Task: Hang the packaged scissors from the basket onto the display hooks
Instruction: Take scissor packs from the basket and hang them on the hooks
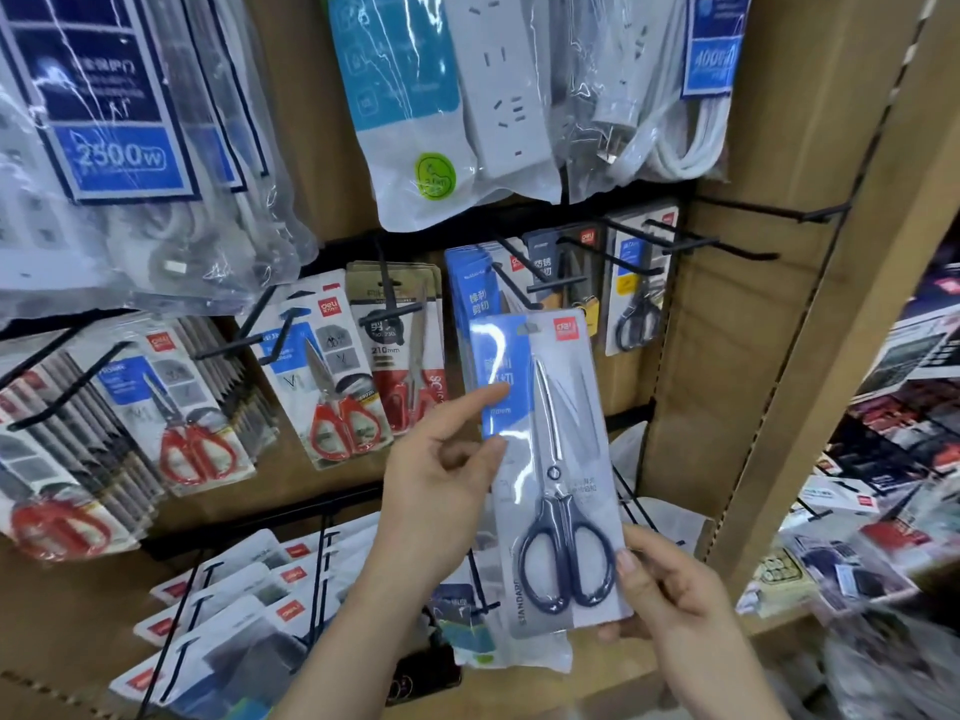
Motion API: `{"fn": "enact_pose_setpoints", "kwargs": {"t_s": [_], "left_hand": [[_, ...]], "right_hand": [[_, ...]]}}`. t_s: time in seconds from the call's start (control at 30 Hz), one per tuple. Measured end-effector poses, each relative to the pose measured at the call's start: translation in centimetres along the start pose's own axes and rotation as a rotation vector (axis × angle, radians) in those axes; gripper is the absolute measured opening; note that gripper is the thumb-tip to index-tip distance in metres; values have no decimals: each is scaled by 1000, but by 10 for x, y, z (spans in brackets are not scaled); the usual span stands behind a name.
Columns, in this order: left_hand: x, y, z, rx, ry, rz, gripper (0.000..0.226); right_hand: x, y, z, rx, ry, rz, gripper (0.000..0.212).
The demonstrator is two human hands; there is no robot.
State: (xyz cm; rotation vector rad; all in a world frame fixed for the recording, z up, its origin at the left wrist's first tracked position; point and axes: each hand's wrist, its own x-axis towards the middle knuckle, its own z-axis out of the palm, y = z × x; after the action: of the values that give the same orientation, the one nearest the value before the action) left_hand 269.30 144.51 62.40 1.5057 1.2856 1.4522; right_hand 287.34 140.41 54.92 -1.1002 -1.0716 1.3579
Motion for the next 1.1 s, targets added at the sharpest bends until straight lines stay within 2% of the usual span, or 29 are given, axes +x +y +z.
{"fn": "enact_pose_setpoints", "kwargs": {"t_s": [0.23, 0.43, 0.57, 0.63, 0.7, 0.83, 0.9, 1.0, 1.1], "left_hand": [[-5, -5, 4, -15, -17, 72, 52], [8, 2, 9, 0, 13, 35, 47], [15, 1, 13, -10, 28, -18, 43], [17, 0, 14, -22, 31, -37, 43], [12, 0, 14, -22, 16, -60, 47], [-5, -5, 15, -78, -105, -204, 63], [-2, -13, 15, -56, -82, -265, 52], [12, -19, 14, 6, -21, -295, 22], [29, -26, 13, 91, -3, -286, 13]], "right_hand": [[3, 7, -7, 3, 6, -10, 27], [11, -7, -6, 48, -6, -50, 26], [14, -11, -8, 100, 21, -53, 31], [16, -13, -8, 126, 48, -64, 26], [19, -18, -6, 174, 86, -94, 11], [25, -22, -5, 214, 108, -111, 8], [28, -20, -6, 223, 89, -83, 8], [38, -10, -6, 220, 44, -47, 22], [45, -4, -2, 189, 2, -10, 33]]}}
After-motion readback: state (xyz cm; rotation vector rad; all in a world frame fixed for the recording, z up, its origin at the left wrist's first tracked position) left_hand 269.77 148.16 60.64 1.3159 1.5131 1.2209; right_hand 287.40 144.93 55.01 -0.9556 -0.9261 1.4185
